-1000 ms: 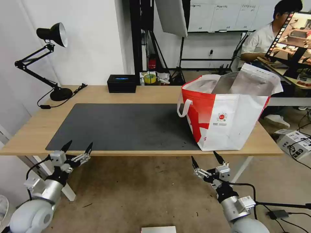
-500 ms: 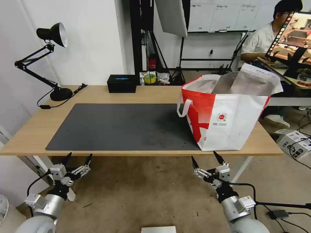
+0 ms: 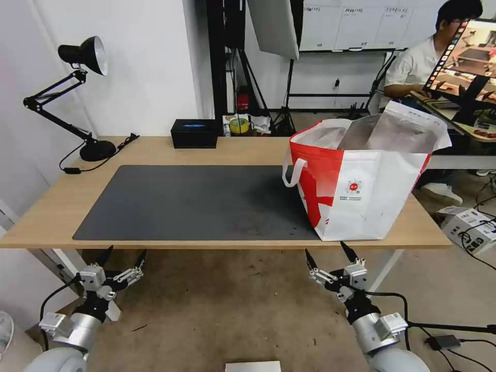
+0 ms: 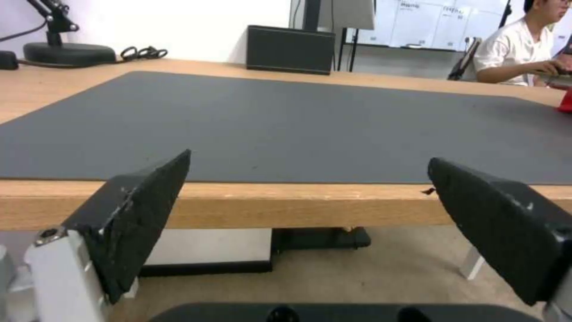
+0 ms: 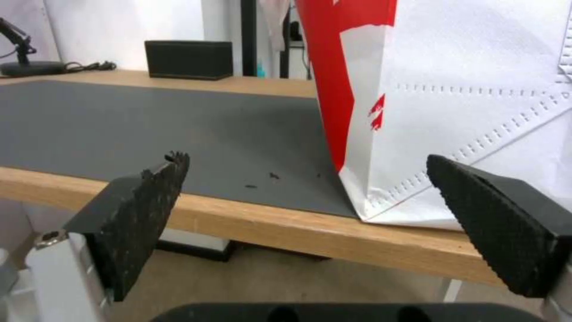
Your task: Pick up the trash from the table and place it into the takeout bag.
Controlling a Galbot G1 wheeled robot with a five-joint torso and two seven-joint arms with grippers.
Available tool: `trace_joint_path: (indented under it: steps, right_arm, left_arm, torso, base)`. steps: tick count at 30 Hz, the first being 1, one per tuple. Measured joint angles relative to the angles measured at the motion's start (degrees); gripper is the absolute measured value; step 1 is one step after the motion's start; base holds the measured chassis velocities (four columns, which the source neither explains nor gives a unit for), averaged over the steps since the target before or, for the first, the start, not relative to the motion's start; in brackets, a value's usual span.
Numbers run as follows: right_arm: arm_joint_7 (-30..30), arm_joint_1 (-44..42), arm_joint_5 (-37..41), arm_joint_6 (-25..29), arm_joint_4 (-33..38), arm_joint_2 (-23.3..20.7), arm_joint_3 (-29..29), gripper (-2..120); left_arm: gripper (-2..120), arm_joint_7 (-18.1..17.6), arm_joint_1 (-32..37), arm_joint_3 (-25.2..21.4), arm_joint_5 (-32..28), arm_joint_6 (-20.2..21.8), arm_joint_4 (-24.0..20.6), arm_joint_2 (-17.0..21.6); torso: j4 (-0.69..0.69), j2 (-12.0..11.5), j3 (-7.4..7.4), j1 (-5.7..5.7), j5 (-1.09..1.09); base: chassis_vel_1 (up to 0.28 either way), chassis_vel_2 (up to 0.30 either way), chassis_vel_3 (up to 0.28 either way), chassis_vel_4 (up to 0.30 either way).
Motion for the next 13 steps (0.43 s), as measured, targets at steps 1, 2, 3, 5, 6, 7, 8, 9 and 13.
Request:
trace_joint_path:
  steps: [1,2,3,5,6,7,8,9,13]
  right_arm:
    - [0.0,0.0,0.0,0.0,0.0,0.0,0.0,100]
    - [0.0,0.0,0.0,0.0,0.0,0.0,0.0,100]
    - [0.0,0.0,0.0,0.0,0.0,0.0,0.0,100]
    - [0.0,0.0,0.0,0.0,0.0,0.0,0.0,100]
    - [0.0,0.0,0.0,0.0,0.0,0.0,0.0,100]
    - [0.0,0.0,0.0,0.0,0.0,0.0,0.0,100]
    - [0.0,0.0,0.0,0.0,0.0,0.0,0.0,100]
    - [0.0,0.0,0.0,0.0,0.0,0.0,0.0,100]
    - [0.0,0.0,0.0,0.0,0.0,0.0,0.0,100]
  left_arm:
    - [100,0.0,0.0,0.0,0.0,0.0,0.0,0.0]
    - [100,0.0,0.0,0.0,0.0,0.0,0.0,0.0]
    - [100,0.0,0.0,0.0,0.0,0.0,0.0,0.0]
    - [100,0.0,0.0,0.0,0.0,0.0,0.0,0.0]
    - [100,0.0,0.0,0.0,0.0,0.0,0.0,0.0]
    - [100,0.0,0.0,0.0,0.0,0.1,0.0,0.0]
    - [100,0.0,0.0,0.0,0.0,0.1,0.0,0.0]
    - [100,0.0,0.0,0.0,-0.1,0.1,0.0,0.0]
    - [100,0.0,0.0,0.0,-0.1,0.1,0.0,0.0]
  torso:
    - [0.0,0.0,0.0,0.0,0.0]
    - [0.0,0.0,0.0,0.0,0.0]
    - [0.0,0.0,0.0,0.0,0.0]
    - [0.0,0.0,0.0,0.0,0.0]
    - [0.0,0.0,0.0,0.0,0.0]
    - [0.0,0.0,0.0,0.0,0.0]
    - [0.0,0.0,0.0,0.0,0.0]
    - [0.0,0.0,0.0,0.0,0.0]
    - [0.0,0.0,0.0,0.0,0.0]
  base:
    - [0.0,0.0,0.0,0.0]
    - [0.0,0.0,0.0,0.0]
    - [0.0,0.0,0.0,0.0]
    - [0.0,0.0,0.0,0.0]
    - [0.0,0.0,0.0,0.0]
    - [0.0,0.0,0.0,0.0]
    - [0.0,0.0,0.0,0.0]
    - [0.0,0.0,0.0,0.0]
    - [0.0,0.0,0.0,0.0]
